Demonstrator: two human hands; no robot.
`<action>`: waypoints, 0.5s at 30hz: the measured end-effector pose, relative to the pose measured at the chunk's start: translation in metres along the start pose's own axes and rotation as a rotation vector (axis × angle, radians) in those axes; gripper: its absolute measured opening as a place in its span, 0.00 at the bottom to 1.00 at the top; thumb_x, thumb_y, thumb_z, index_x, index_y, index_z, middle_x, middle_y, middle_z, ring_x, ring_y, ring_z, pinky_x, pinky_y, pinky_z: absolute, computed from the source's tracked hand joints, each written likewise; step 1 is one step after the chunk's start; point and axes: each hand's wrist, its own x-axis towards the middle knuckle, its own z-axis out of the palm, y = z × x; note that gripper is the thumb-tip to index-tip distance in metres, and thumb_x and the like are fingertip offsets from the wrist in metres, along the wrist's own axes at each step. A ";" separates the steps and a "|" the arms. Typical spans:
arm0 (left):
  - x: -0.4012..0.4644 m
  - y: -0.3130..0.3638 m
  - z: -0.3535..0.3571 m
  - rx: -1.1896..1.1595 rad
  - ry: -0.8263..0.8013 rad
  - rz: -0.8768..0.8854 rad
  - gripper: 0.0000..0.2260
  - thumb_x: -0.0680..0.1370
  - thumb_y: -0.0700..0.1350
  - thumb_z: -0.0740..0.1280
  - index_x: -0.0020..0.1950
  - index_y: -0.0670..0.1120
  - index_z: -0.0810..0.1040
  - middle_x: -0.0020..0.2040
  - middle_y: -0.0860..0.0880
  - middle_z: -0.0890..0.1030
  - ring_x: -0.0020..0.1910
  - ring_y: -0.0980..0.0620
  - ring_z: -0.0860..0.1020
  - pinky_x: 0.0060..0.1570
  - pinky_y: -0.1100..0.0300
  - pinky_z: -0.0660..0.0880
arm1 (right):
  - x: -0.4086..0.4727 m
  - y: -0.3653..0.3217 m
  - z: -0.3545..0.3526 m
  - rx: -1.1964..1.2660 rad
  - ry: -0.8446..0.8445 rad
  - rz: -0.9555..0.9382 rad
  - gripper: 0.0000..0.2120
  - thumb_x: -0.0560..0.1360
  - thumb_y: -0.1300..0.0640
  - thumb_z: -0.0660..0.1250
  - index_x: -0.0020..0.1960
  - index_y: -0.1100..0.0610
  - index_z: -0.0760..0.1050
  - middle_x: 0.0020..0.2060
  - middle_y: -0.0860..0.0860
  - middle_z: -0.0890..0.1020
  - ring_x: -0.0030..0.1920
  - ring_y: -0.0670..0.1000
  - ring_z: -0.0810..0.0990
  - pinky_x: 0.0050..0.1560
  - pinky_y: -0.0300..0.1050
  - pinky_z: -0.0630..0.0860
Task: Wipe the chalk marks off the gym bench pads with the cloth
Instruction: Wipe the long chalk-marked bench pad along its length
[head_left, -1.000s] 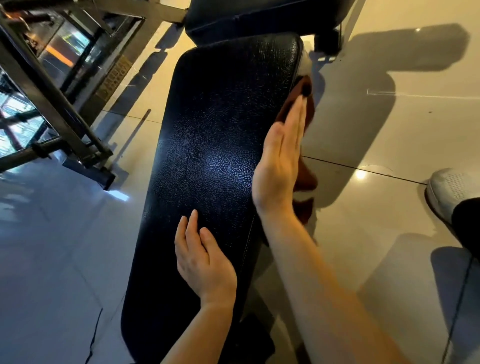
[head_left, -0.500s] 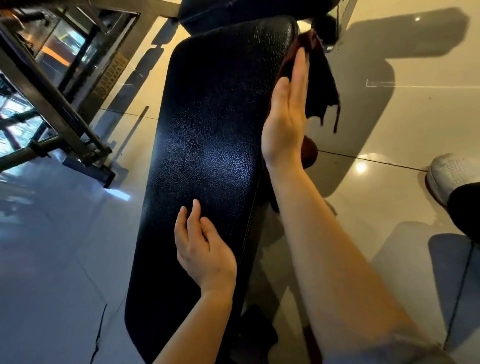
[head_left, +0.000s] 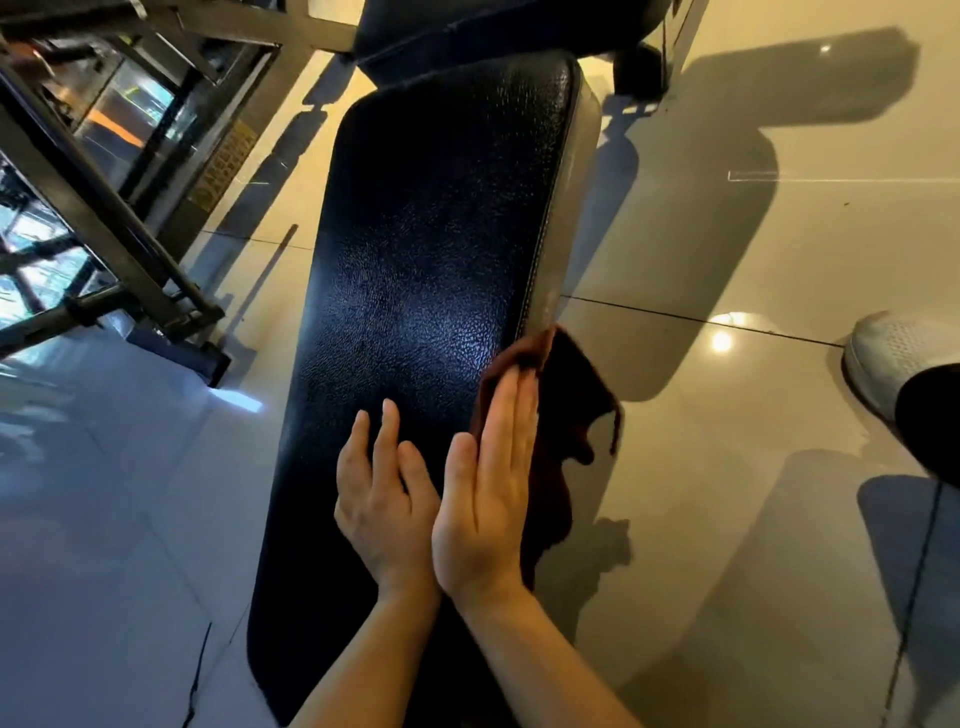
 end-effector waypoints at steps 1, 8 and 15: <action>0.000 -0.002 0.001 -0.015 0.008 -0.002 0.25 0.76 0.57 0.49 0.72 0.54 0.63 0.72 0.44 0.69 0.71 0.43 0.67 0.61 0.42 0.65 | 0.000 -0.001 0.000 0.013 0.006 0.009 0.25 0.84 0.44 0.44 0.77 0.52 0.43 0.78 0.38 0.49 0.79 0.48 0.50 0.76 0.54 0.51; -0.003 -0.001 0.004 -0.073 0.038 -0.043 0.21 0.77 0.59 0.48 0.69 0.61 0.65 0.73 0.51 0.68 0.72 0.52 0.64 0.65 0.53 0.58 | 0.128 -0.033 -0.003 0.164 0.099 0.051 0.24 0.82 0.53 0.48 0.77 0.59 0.56 0.76 0.49 0.58 0.75 0.41 0.52 0.76 0.38 0.47; -0.003 0.001 0.002 -0.065 0.019 -0.045 0.23 0.77 0.59 0.48 0.70 0.58 0.68 0.73 0.50 0.68 0.72 0.51 0.65 0.64 0.52 0.58 | 0.193 -0.024 -0.008 0.079 0.061 -0.041 0.24 0.83 0.59 0.49 0.77 0.65 0.53 0.78 0.59 0.55 0.78 0.53 0.51 0.78 0.50 0.49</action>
